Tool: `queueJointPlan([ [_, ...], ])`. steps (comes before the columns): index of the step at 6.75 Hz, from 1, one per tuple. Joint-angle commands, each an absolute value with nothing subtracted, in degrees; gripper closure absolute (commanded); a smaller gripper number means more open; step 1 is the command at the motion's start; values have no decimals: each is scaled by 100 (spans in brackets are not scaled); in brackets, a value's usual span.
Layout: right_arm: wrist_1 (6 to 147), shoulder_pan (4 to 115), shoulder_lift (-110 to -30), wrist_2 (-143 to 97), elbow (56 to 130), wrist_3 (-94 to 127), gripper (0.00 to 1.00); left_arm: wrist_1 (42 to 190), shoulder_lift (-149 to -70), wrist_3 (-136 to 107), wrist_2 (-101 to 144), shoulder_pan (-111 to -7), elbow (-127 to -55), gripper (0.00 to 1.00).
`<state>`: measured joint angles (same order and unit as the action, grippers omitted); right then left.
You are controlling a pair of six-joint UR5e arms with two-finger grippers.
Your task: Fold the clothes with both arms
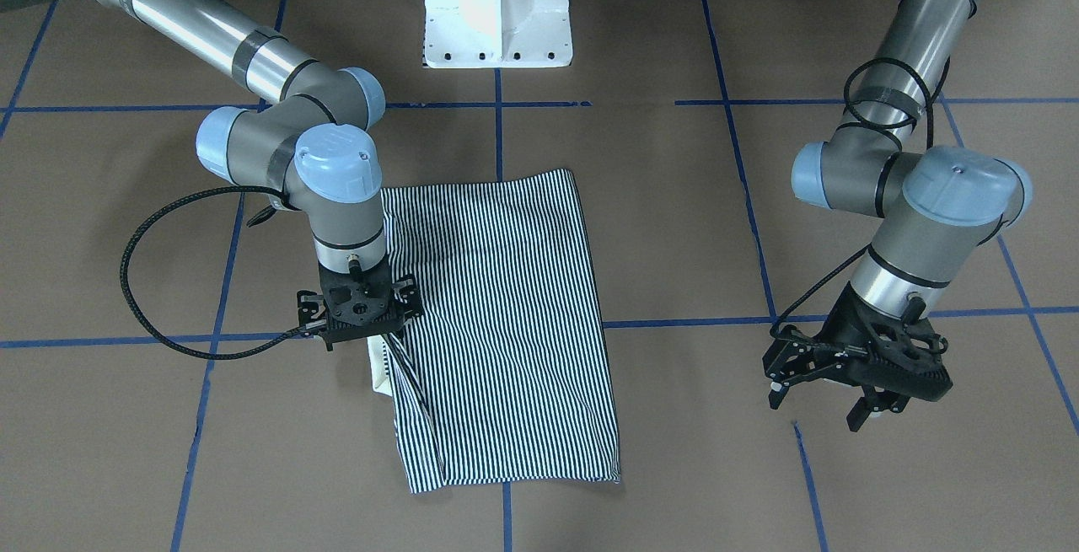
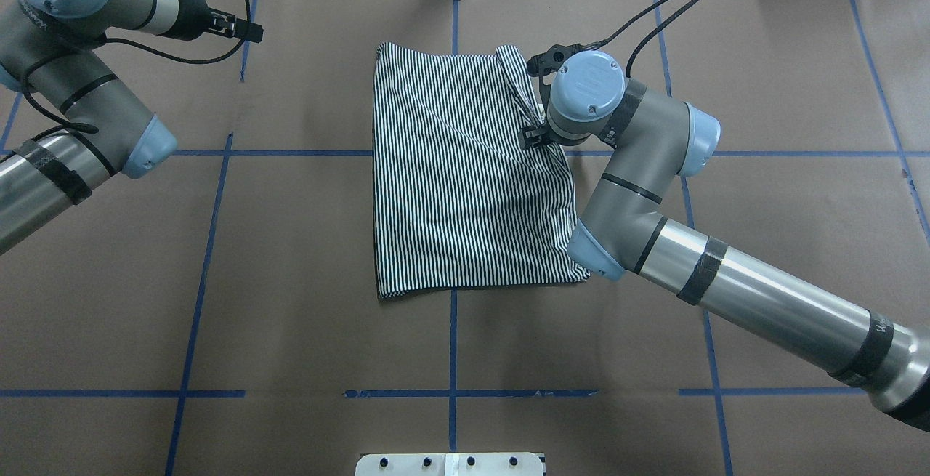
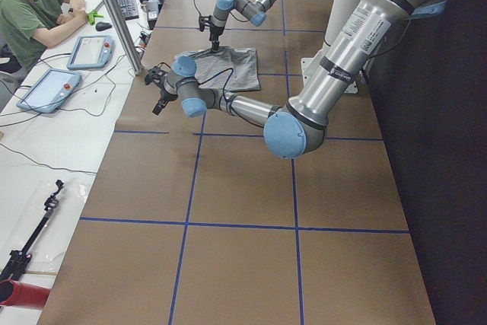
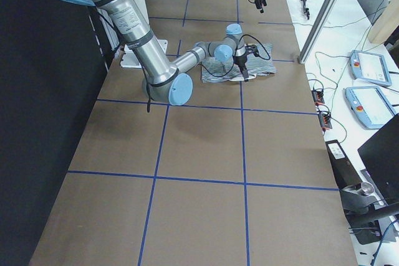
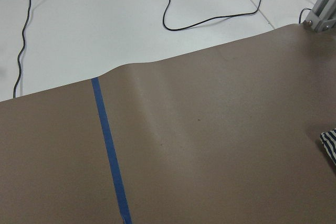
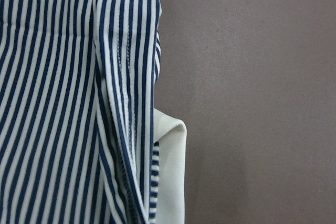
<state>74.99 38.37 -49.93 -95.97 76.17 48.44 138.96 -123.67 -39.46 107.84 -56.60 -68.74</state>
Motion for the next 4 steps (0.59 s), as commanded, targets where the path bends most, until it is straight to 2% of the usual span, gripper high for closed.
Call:
queueJointPlan([
  [1,7506,4033,-5018,-9676,7603,4616,0,13887,-12366,-3946,10784,-5660,-6934,0],
  [4,7471,4490,-5449,-9817,7568,3947,0,13878,-12366,-3964,10784,-5660,-6970,0],
])
